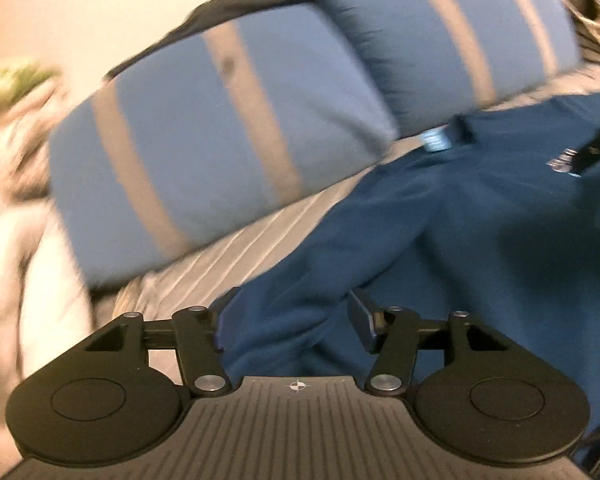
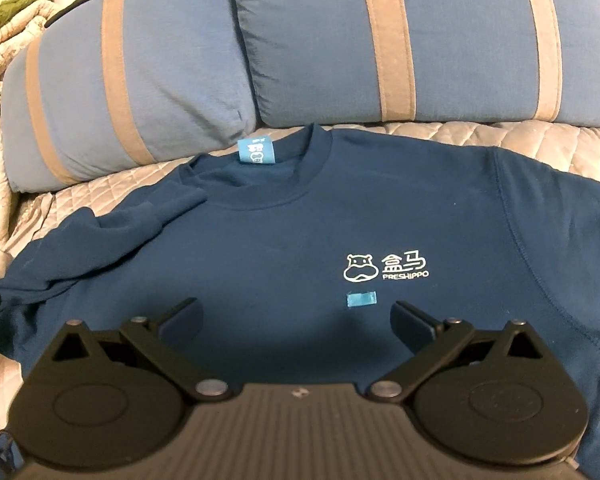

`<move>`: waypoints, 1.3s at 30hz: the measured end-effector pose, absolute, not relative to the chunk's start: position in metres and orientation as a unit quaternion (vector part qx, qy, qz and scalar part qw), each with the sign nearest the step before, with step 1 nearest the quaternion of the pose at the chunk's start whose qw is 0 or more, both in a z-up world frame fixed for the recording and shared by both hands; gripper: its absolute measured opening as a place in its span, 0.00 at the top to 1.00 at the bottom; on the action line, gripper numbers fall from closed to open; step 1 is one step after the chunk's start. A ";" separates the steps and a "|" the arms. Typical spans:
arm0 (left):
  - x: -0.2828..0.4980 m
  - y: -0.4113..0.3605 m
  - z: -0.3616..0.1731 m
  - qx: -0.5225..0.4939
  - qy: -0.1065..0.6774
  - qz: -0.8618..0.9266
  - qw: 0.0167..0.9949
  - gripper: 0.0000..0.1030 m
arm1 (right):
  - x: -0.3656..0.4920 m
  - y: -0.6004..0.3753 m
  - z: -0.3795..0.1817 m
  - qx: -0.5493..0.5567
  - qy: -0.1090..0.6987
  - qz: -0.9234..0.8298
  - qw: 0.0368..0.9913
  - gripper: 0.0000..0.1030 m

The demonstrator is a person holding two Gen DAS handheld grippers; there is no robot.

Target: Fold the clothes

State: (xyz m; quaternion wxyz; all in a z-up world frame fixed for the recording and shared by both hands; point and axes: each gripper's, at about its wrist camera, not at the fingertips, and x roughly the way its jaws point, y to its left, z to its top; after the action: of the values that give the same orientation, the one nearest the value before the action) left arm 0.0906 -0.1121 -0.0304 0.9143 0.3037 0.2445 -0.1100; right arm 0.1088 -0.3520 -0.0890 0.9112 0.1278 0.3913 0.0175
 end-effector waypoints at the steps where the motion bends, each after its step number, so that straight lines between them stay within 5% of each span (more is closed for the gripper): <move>1: 0.093 -0.121 -0.034 0.317 0.239 -0.116 0.910 0.46 | 0.109 -0.352 -0.089 0.128 0.392 0.017 0.911 0.00; 11: 0.145 -0.180 -0.081 0.417 0.245 -0.127 0.866 0.46 | 0.108 -0.355 -0.090 0.141 0.394 0.016 0.908 0.00; 12: 0.151 -0.183 -0.084 0.417 0.255 -0.126 0.863 0.53 | 0.109 -0.355 -0.090 0.141 0.394 0.016 0.908 0.00; 13: 0.156 -0.184 -0.083 0.413 0.264 -0.123 0.863 0.78 | 0.109 -0.355 -0.091 0.140 0.394 0.016 0.908 0.00; 14: 0.159 -0.184 -0.081 0.402 0.270 -0.120 0.866 0.88 | 0.110 -0.354 -0.091 0.139 0.395 0.016 0.908 0.00; 16: 0.161 -0.183 -0.071 0.371 0.277 -0.119 0.878 0.95 | 0.111 -0.354 -0.092 0.138 0.397 0.018 0.907 0.00; 29: 0.114 -0.155 0.036 0.223 0.291 -0.161 0.916 0.96 | 0.110 -0.359 -0.092 0.161 0.404 0.022 0.900 0.00; 39: 0.200 -0.166 0.007 0.199 0.363 -0.158 0.897 0.95 | 0.111 -0.358 -0.094 0.162 0.410 0.024 0.897 0.00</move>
State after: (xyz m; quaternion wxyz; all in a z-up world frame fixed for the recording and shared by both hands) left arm 0.2000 -0.1661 0.0067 0.8965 0.1987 0.3629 -0.1583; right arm 0.1113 -0.3579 -0.0940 0.8970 0.1624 0.4103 0.0242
